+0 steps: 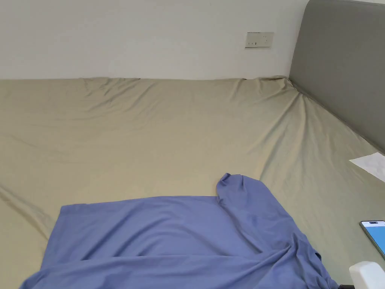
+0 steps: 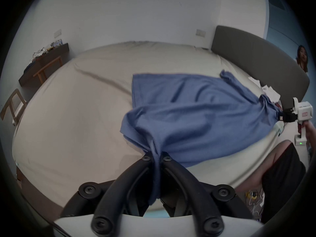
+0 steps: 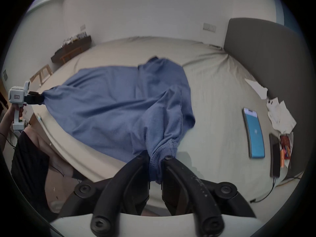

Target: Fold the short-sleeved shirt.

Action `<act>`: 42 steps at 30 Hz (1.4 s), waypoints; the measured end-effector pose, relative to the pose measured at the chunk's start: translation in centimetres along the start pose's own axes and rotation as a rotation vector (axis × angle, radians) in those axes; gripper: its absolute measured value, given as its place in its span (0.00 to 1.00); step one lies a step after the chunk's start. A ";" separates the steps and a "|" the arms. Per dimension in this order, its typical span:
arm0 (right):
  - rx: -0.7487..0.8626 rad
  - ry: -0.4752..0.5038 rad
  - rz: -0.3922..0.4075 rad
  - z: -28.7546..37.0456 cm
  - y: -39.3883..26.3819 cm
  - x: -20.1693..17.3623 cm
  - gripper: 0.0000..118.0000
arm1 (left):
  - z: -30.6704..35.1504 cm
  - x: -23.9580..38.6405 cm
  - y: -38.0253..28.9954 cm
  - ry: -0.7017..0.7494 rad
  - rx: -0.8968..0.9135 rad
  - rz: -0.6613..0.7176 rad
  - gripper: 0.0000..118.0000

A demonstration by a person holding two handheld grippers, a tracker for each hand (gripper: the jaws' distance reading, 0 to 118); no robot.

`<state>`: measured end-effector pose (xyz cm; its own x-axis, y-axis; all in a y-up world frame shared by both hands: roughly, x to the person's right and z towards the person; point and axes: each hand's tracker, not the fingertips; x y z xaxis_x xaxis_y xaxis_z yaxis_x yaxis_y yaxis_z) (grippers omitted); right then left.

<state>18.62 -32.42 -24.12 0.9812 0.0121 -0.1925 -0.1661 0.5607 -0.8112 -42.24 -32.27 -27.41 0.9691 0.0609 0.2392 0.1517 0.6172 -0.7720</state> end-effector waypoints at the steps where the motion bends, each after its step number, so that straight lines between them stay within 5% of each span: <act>1: 0.000 0.001 -0.004 -0.5 -0.2 0.2 0.12 | -0.3 0.1 -0.5 0.000 -0.023 0.004 0.03; 3: -0.001 -0.019 -0.039 -1.2 -0.3 0.3 0.13 | -0.8 0.1 -1.1 0.002 -0.025 0.016 0.04; 5: -0.047 -0.026 -0.081 -1.3 -0.2 0.4 0.28 | -0.9 0.2 -1.1 0.013 -0.031 0.034 0.13; 7: -0.043 -0.122 -0.031 -0.8 -0.4 0.0 0.68 | -0.1 0.4 -1.0 0.059 -0.011 0.052 0.67; 9: 0.064 -0.146 -0.030 1.3 -0.7 -0.3 0.79 | 1.1 0.2 -0.8 0.079 0.058 0.056 0.96; 12: 0.285 -0.166 -0.103 5.3 -0.5 -2.1 0.78 | 5.3 1.7 0.2 0.090 0.252 0.086 0.94; 13: 0.357 -0.165 -0.114 6.5 -0.4 -2.8 0.71 | 6.6 2.3 0.6 0.095 0.320 0.108 0.90; 14: 0.407 -0.151 -0.128 7.4 -0.2 -3.6 0.56 | 7.7 2.8 1.0 0.097 0.382 0.123 0.74; 15: 0.456 -0.116 -0.134 8.1 0.0 -4.4 0.15 | 8.6 3.3 1.3 0.093 0.431 0.134 0.27; 16: 0.513 -0.084 -0.138 8.7 0.2 -5.3 0.02 | 9.4 4.1 1.8 0.094 0.492 0.146 0.01; 17: 0.550 -0.080 -0.152 8.9 0.7 -6.1 0.01 | 9.9 4.7 2.5 0.130 0.531 0.174 0.00; 18: 0.581 -0.121 -0.161 9.3 1.1 -6.9 0.01 | 10.3 5.1 2.8 0.160 0.564 0.211 0.00; 24: 0.594 -0.002 -0.125 8.2 5.3 -9.2 0.01 | 6.1 5.0 9.4 0.111 0.563 0.068 0.00; 31: 0.576 0.050 -0.125 4.8 9.0 -9.9 0.01 | -11.3 -3.8 19.8 0.102 0.300 0.113 0.00; 32: 0.567 0.059 -0.129 4.5 9.4 -9.9 0.01 | -13.2 -4.4 20.4 0.134 0.227 0.136 0.04; 33: 0.559 0.064 -0.131 4.2 9.6 -9.9 0.01 | -14.8 -5.1 20.7 0.146 0.197 0.144 0.24; 35: 0.548 0.070 -0.130 3.7 10.2 -9.9 0.01 | -17.4 -6.4 20.8 0.118 0.148 0.180 0.81; 36: 0.537 0.074 -0.132 3.4 10.5 -9.8 0.01 | -18.3 -6.7 20.7 0.112 0.125 0.202 1.00; 42: 0.502 0.095 -0.125 1.1 11.3 -9.7 0.01 | -21.8 -6.5 18.5 0.116 0.062 0.186 0.85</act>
<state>7.35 -25.31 -30.77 0.9733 -0.1424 -0.1798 0.0419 0.8811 -0.4711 -41.49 -38.32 -56.10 0.9957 0.0895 0.0237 -0.0404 0.6510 -0.7580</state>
